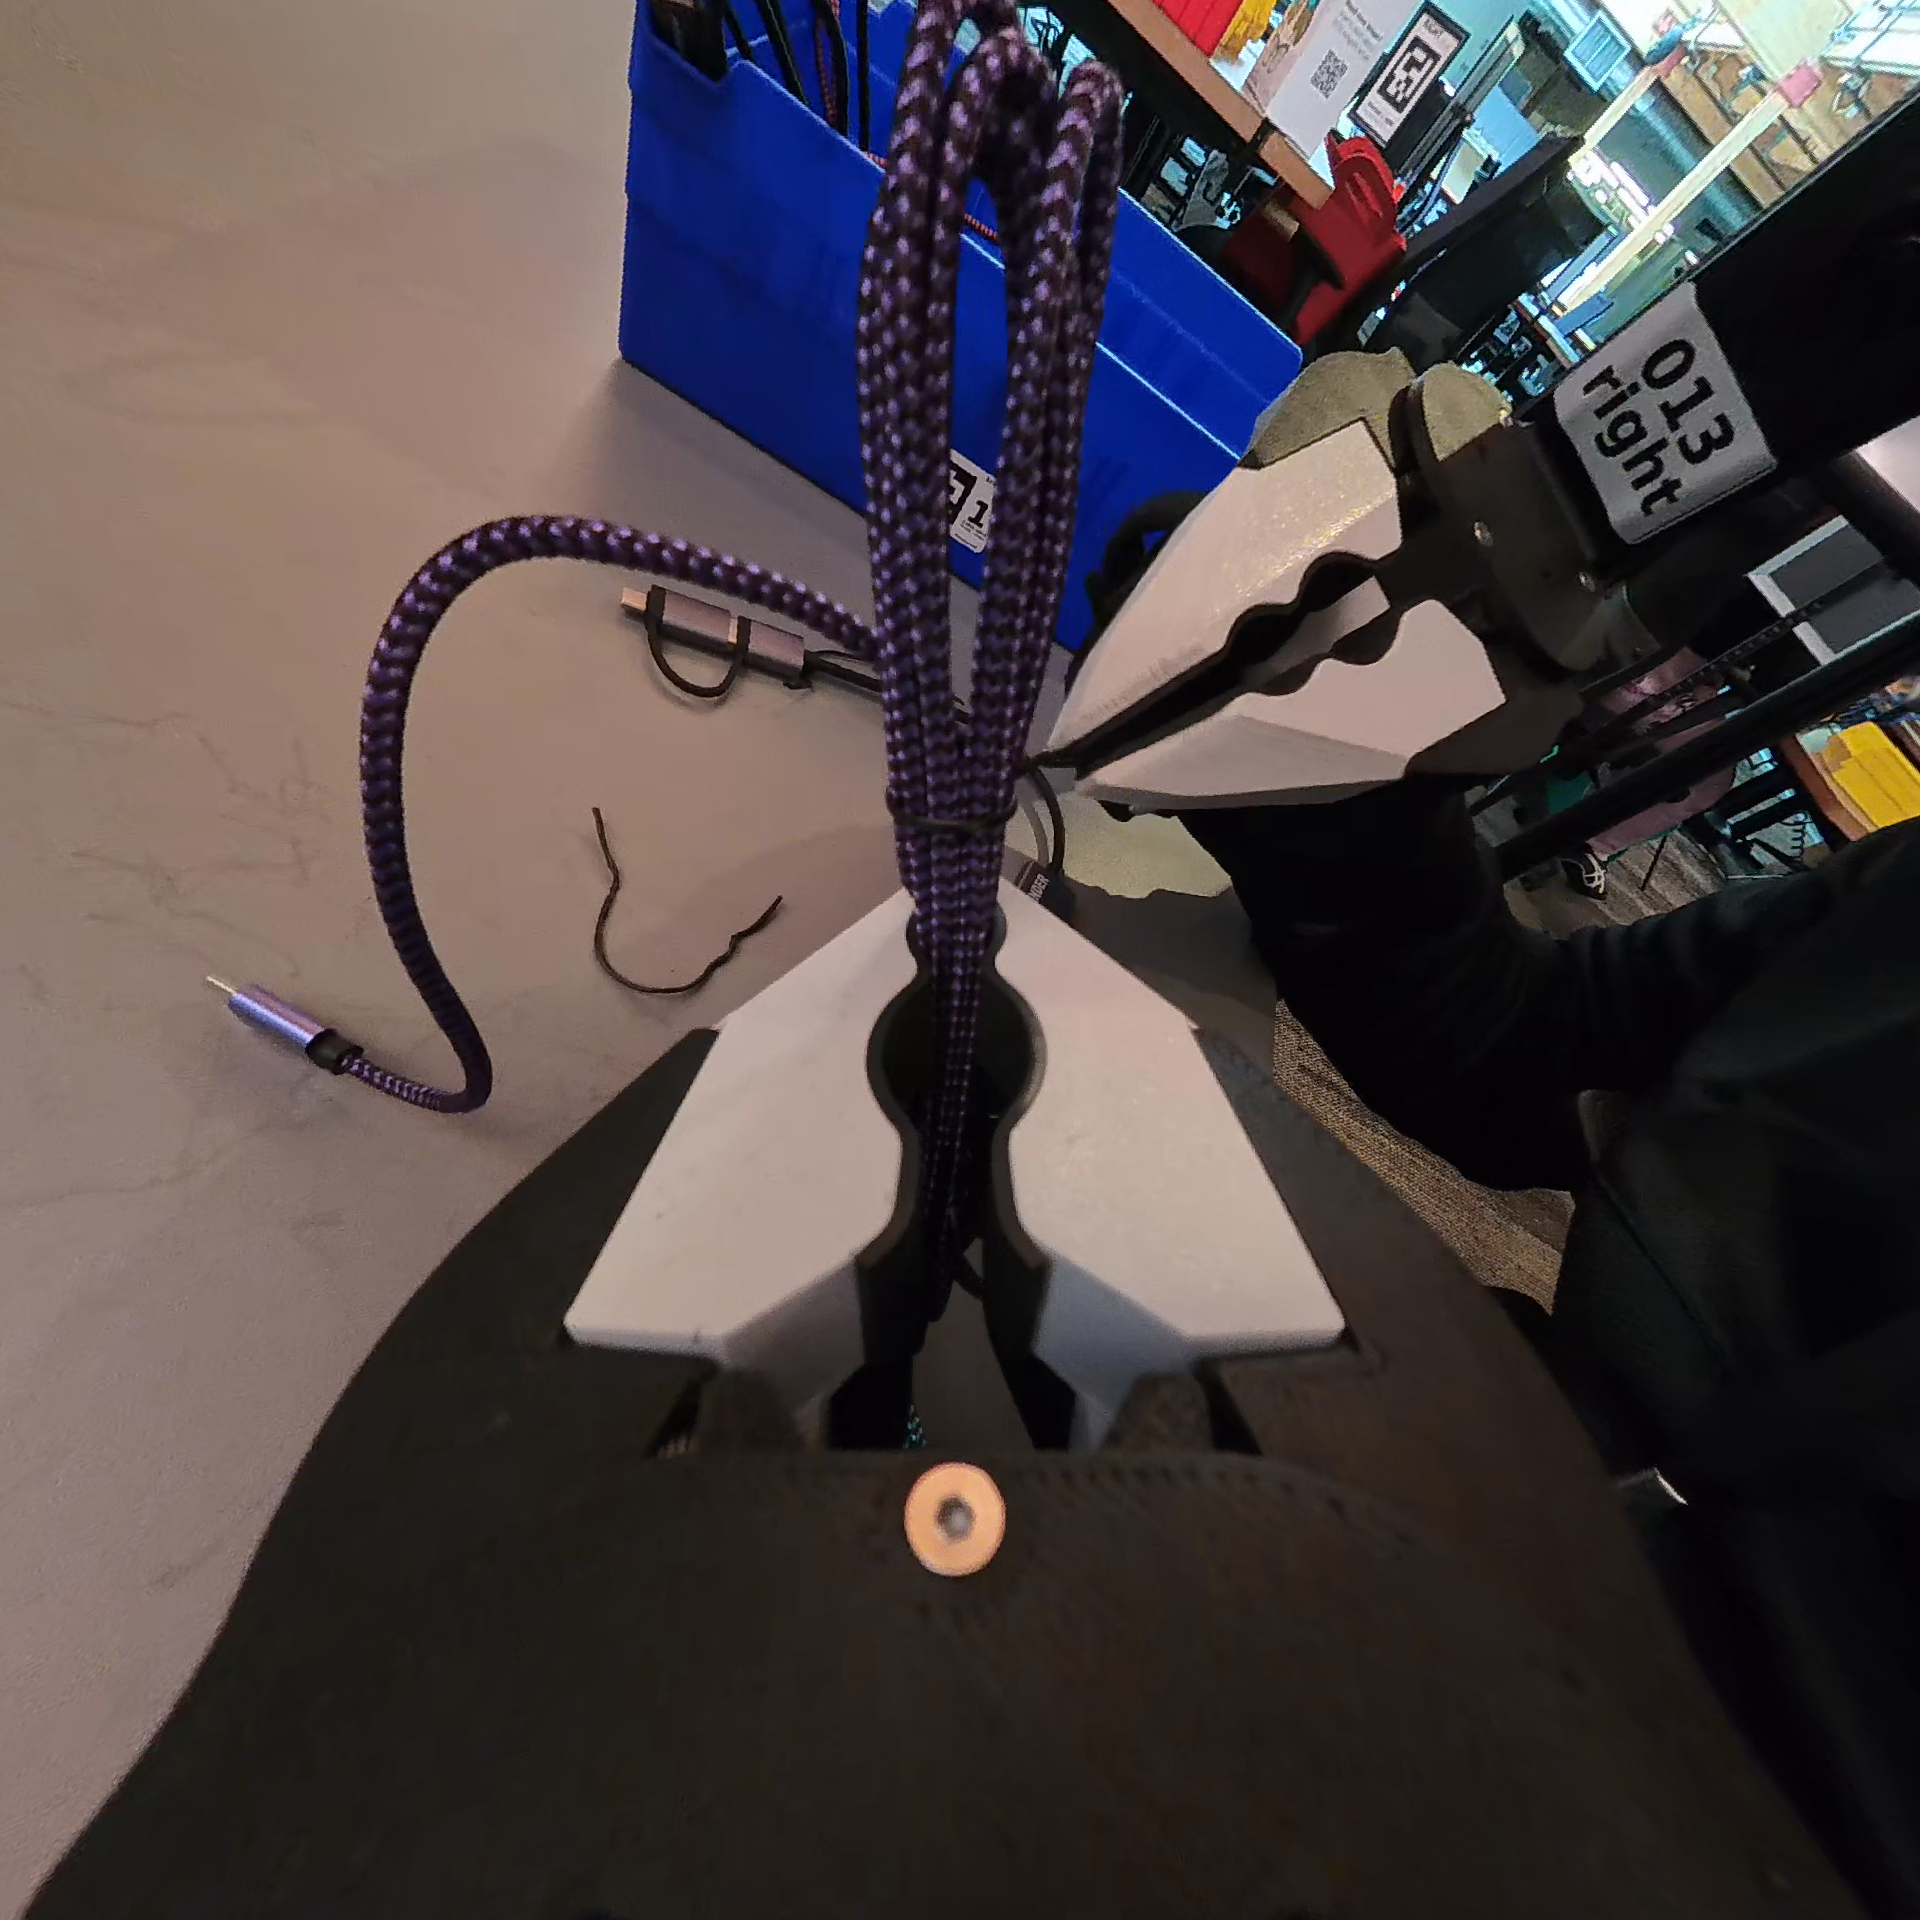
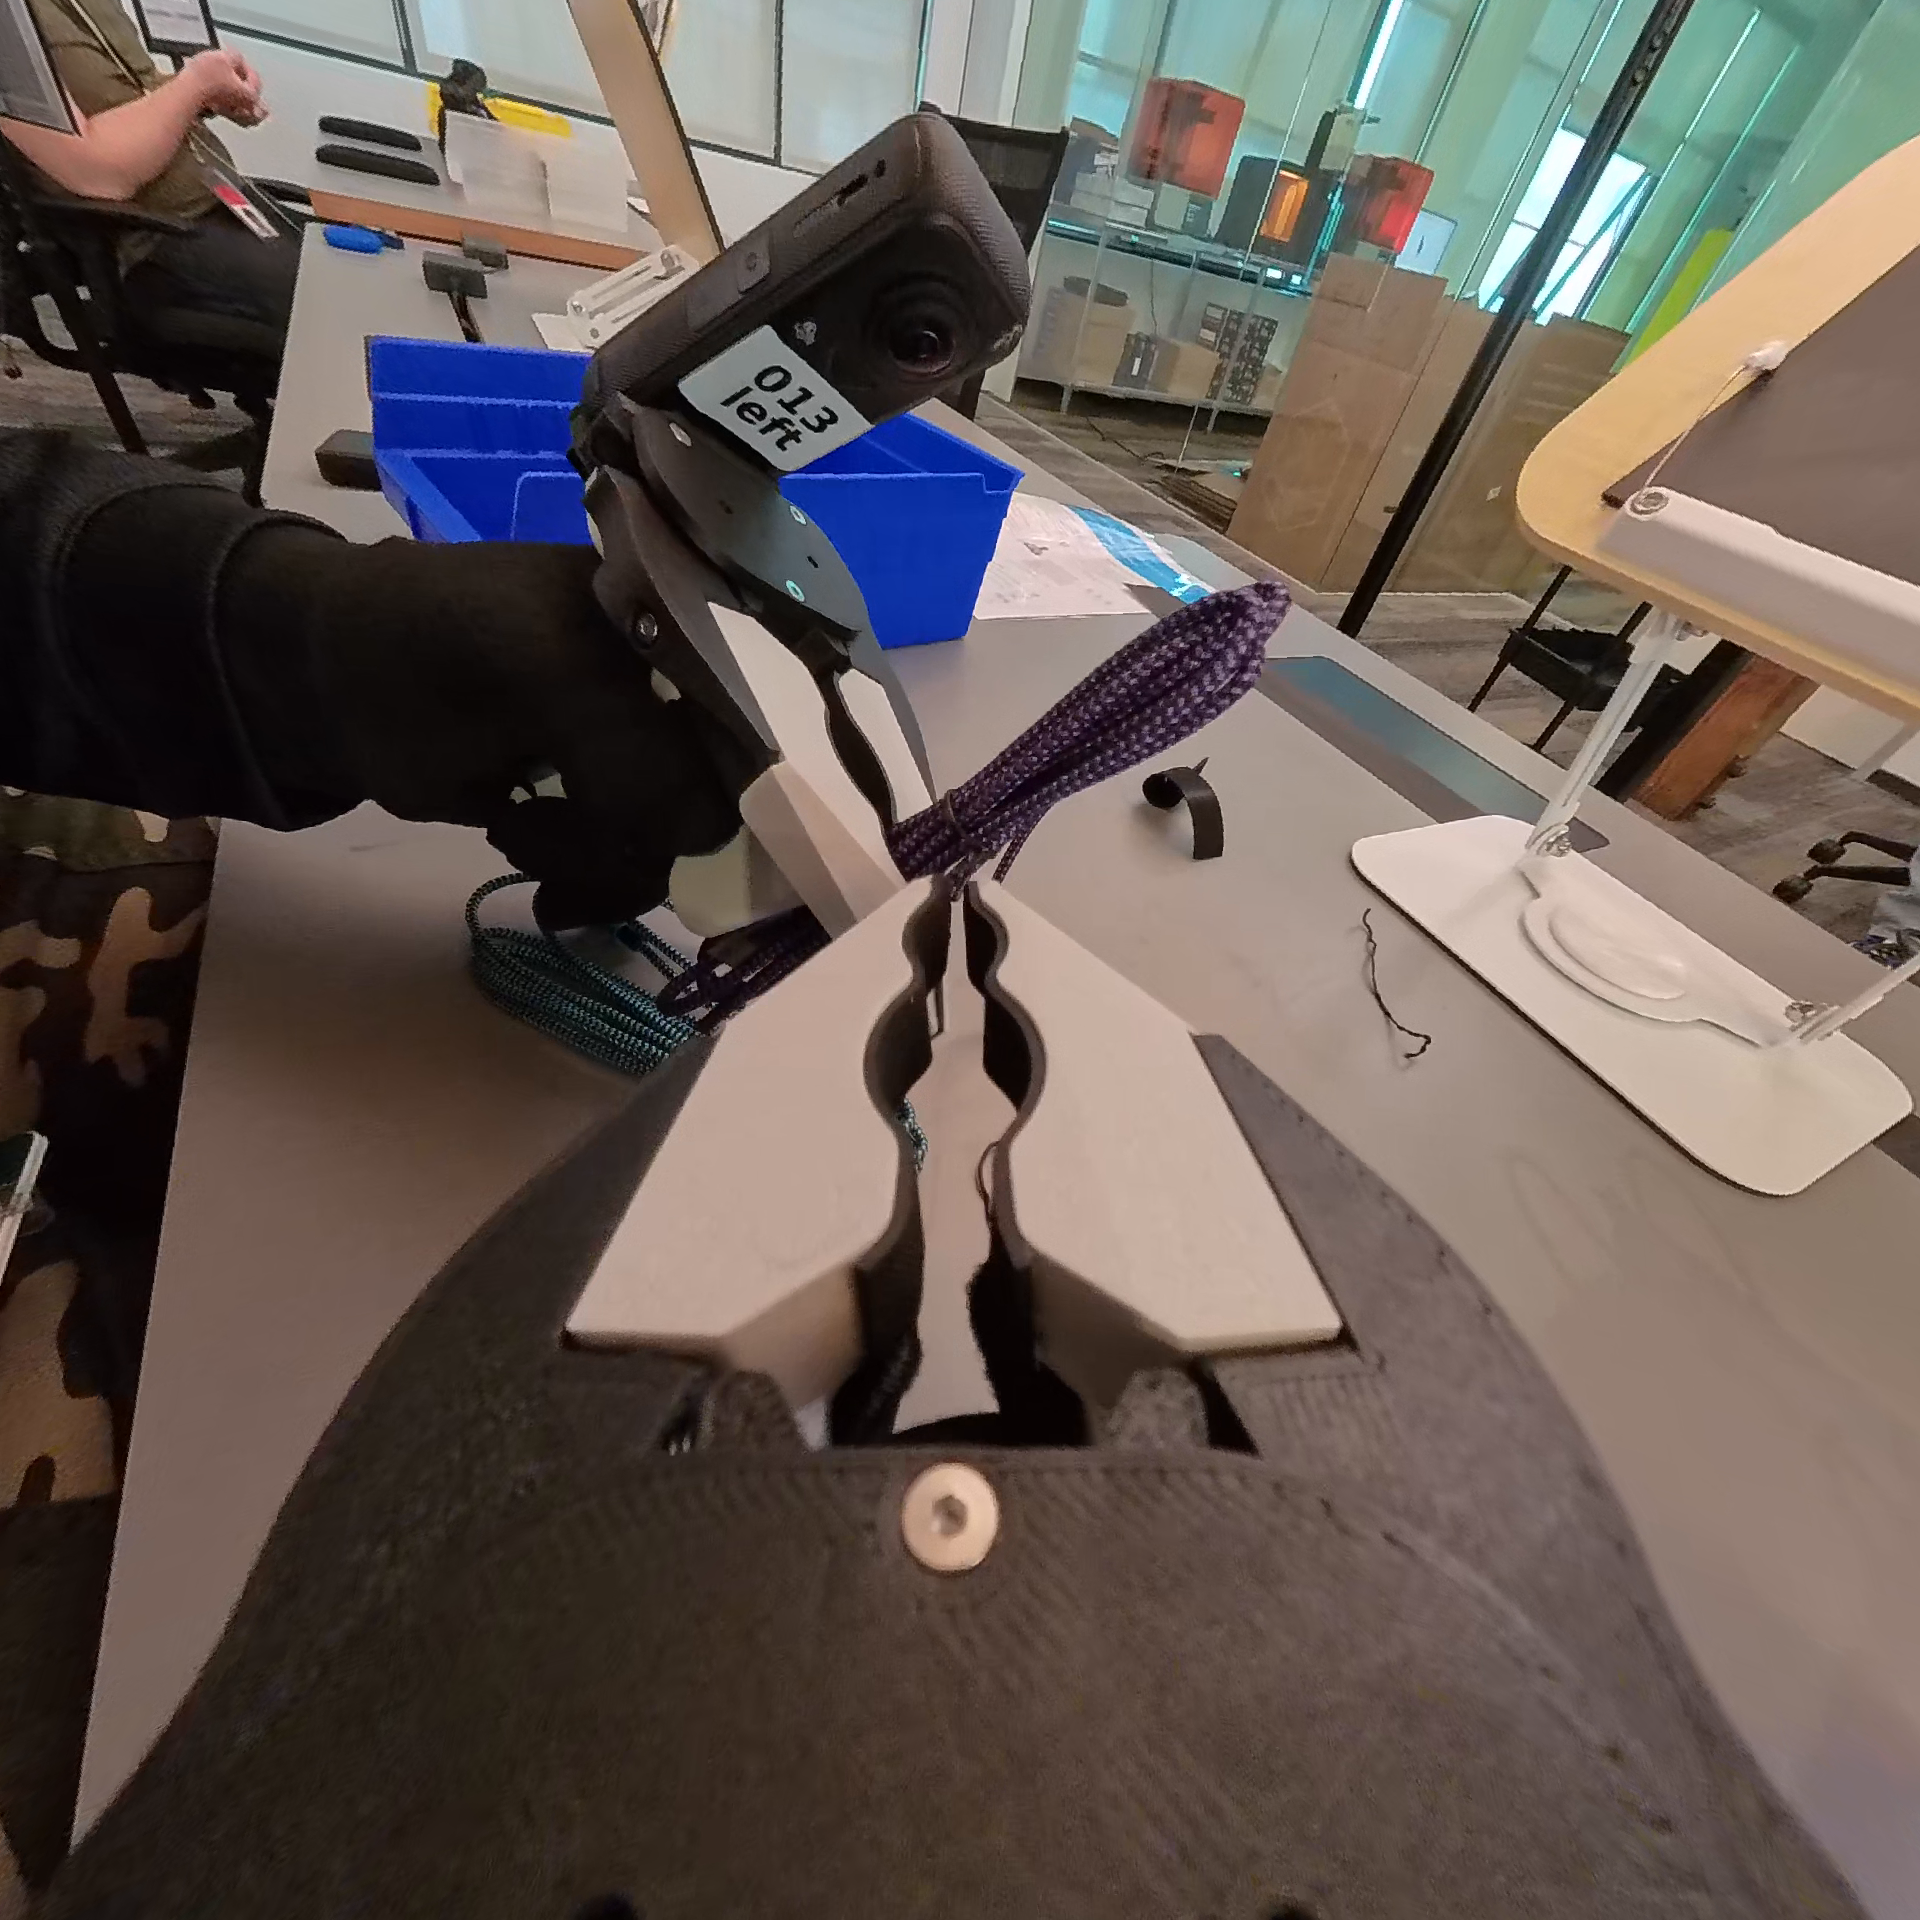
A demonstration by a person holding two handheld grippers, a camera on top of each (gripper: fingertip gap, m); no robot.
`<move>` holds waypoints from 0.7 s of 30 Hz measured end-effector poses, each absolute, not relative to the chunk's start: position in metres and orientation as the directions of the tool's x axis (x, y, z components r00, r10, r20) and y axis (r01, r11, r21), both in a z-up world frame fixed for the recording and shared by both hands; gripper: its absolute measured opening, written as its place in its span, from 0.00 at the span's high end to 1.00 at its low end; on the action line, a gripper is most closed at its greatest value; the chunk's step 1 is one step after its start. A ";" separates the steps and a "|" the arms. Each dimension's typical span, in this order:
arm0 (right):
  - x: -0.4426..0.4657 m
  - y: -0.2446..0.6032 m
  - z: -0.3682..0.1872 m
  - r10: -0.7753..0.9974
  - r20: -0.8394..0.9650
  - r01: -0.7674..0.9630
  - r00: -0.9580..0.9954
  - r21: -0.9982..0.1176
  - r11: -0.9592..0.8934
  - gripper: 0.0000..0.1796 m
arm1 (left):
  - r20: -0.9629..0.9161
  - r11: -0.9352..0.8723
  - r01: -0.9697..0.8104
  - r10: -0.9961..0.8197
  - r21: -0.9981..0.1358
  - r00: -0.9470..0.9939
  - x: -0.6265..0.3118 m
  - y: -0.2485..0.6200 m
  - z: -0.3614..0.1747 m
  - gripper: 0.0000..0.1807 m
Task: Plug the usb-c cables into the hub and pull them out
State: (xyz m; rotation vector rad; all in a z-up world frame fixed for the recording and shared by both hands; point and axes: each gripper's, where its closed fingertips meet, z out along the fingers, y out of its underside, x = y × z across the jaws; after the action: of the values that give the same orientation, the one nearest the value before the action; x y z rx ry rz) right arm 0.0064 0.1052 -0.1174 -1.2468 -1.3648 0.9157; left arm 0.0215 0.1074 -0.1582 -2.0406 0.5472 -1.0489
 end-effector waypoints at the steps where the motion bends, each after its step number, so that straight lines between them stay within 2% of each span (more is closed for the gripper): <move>1: 0.006 0.105 -0.118 0.981 0.186 0.197 0.064 -0.965 0.170 1.00 | 0.495 -0.617 -0.028 -0.656 -0.786 0.570 0.022 0.107 -0.158 1.00; 21: 0.008 0.110 -0.121 0.977 0.194 0.236 0.086 -0.957 0.169 1.00 | 0.454 -0.600 -0.071 -0.672 -0.797 0.585 0.022 0.107 -0.161 1.00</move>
State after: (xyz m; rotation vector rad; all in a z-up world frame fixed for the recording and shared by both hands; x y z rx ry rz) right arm 0.0077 0.1098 -0.1213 -1.2817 -1.3729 0.8753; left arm 0.0225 0.1067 -0.1612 -2.0498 0.5901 -1.0013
